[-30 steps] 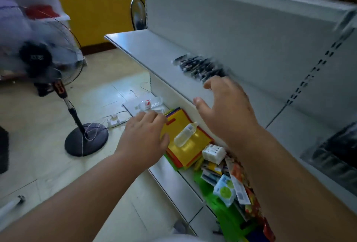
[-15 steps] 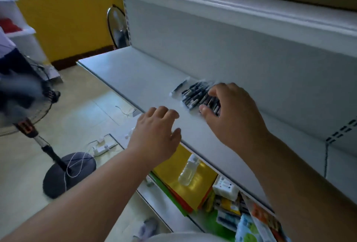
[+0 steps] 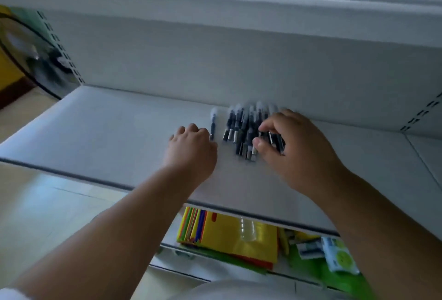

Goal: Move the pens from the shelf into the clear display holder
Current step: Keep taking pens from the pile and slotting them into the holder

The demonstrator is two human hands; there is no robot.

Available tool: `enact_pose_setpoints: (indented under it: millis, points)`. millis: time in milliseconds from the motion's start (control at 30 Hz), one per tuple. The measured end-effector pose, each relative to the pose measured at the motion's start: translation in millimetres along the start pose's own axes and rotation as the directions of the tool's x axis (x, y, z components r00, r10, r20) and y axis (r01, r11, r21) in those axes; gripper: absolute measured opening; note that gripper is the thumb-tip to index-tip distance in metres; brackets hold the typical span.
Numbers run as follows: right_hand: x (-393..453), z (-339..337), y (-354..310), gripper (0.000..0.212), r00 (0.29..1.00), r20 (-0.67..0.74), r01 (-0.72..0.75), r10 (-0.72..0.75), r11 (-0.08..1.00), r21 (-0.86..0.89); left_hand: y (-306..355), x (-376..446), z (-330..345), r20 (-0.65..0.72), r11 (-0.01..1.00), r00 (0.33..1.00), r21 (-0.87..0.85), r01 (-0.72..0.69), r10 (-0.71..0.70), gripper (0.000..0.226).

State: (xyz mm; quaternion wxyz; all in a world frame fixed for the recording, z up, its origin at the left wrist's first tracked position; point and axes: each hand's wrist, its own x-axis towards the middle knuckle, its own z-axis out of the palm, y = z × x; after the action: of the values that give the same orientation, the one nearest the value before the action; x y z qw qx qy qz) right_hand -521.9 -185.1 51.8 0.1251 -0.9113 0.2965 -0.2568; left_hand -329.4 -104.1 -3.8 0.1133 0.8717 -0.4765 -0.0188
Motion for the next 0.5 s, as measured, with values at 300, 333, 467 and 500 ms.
enact_pose_setpoints:
  millis: [300,333,467,500]
  points:
    - [-2.1,-2.1,-3.4,0.021,0.983,-0.114,-0.146,0.145,0.989,0.001,5.8,44.0,4.2,0.076,0.989,0.996,-0.142,-0.026,0.037,0.052]
    - [-3.0,-2.4,-2.9,0.021,0.980,-0.123,-0.158,0.157,0.987,0.001,5.0,45.6,4.1,0.082,0.988,0.995,-0.152,-0.035,0.048,0.051]
    - [-3.9,-2.4,-1.5,0.020,0.974,-0.144,-0.178,0.176,0.984,-0.003,-3.5,47.5,1.8,0.094,0.985,0.991,-0.148,-0.084,0.098,0.043]
    - [-3.8,-2.4,-0.9,0.020,0.972,-0.151,-0.182,0.179,0.983,-0.007,-3.8,46.6,1.3,0.083,0.987,0.992,-0.132,-0.088,0.100,0.039]
